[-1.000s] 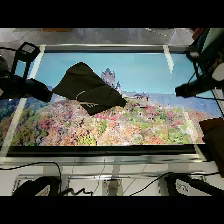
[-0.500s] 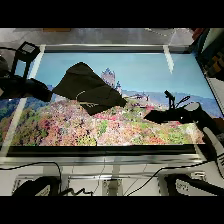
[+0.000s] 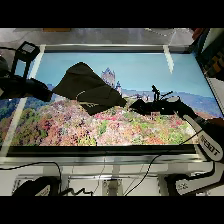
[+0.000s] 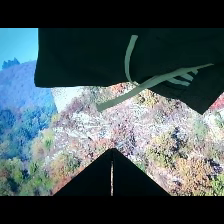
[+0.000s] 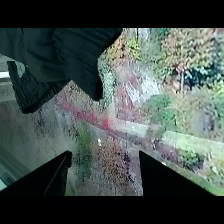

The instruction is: Fold the clothes and pants, and hang the long-sleeved shirts on hangers.

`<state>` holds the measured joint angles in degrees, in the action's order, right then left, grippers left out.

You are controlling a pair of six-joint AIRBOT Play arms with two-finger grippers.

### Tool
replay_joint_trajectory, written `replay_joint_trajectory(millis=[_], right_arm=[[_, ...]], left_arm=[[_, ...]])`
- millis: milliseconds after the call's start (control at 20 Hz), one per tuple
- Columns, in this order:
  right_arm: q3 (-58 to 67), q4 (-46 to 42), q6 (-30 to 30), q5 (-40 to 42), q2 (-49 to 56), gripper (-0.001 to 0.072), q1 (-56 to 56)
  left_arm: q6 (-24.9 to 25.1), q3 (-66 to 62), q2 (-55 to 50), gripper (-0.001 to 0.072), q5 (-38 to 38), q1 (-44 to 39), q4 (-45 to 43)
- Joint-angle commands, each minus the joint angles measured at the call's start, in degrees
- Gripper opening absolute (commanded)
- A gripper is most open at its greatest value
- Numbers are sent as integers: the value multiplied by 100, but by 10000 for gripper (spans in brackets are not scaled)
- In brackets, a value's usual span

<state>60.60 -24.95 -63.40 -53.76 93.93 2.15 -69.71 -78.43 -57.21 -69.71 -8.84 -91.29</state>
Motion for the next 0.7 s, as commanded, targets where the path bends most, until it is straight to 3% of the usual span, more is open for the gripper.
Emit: replay_joint_trajectory(millis=[0, 300, 650], right_arm=[[671, 116, -24, -225, 680, 492, 39], [1443, 76, -140, -702, 1497, 490, 118], [1558, 103, -214, 267, 1543, 487, 538]], left_arm=[[0, 0, -2, 3, 2, 2, 0], [-2, 2, -208, 3, 0, 2, 4], [0, 7, -557, 3, -2, 2, 179]])
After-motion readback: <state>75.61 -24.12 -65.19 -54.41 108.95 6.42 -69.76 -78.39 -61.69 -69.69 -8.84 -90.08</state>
